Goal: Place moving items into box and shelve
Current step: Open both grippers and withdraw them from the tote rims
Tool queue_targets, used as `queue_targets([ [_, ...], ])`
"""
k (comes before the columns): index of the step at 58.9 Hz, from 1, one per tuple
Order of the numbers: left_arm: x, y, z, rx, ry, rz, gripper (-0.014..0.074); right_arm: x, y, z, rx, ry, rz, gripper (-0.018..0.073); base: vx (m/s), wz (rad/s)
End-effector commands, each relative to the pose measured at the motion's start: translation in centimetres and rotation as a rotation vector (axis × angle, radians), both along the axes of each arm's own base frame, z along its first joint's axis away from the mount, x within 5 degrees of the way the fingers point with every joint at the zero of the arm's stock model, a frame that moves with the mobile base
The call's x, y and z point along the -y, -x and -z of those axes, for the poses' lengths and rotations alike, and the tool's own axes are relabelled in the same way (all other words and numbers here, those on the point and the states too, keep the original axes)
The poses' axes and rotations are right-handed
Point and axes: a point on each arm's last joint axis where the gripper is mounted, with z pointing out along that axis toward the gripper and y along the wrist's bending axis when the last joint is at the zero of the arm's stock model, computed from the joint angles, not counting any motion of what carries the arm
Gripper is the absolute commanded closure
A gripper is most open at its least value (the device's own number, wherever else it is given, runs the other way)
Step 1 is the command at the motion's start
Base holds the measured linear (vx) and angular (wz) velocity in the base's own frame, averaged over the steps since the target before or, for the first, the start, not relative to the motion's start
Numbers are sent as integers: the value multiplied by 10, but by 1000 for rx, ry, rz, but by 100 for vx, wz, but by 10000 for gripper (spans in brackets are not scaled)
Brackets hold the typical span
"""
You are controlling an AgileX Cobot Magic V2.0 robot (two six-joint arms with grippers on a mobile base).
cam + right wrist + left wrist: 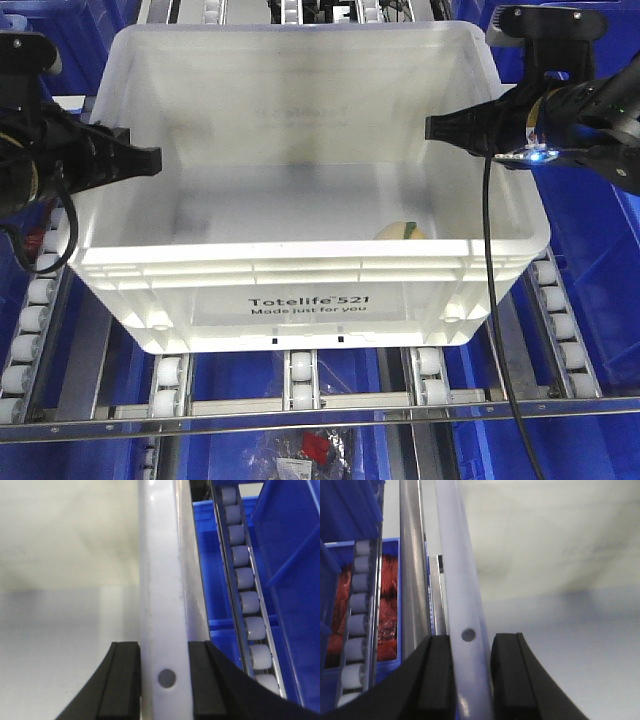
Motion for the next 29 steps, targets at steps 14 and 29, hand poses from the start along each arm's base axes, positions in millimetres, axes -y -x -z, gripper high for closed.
queue_targets([
  [14, 3, 8, -33, 143, 39, 80, 59, -7, 3, -35, 193, -18, -134, -29, 0, 0],
  [29, -12, 44, -64, 215, 46, 42, -90, -2, 37, -60, 220, 34, -169, -156, 0, 0],
])
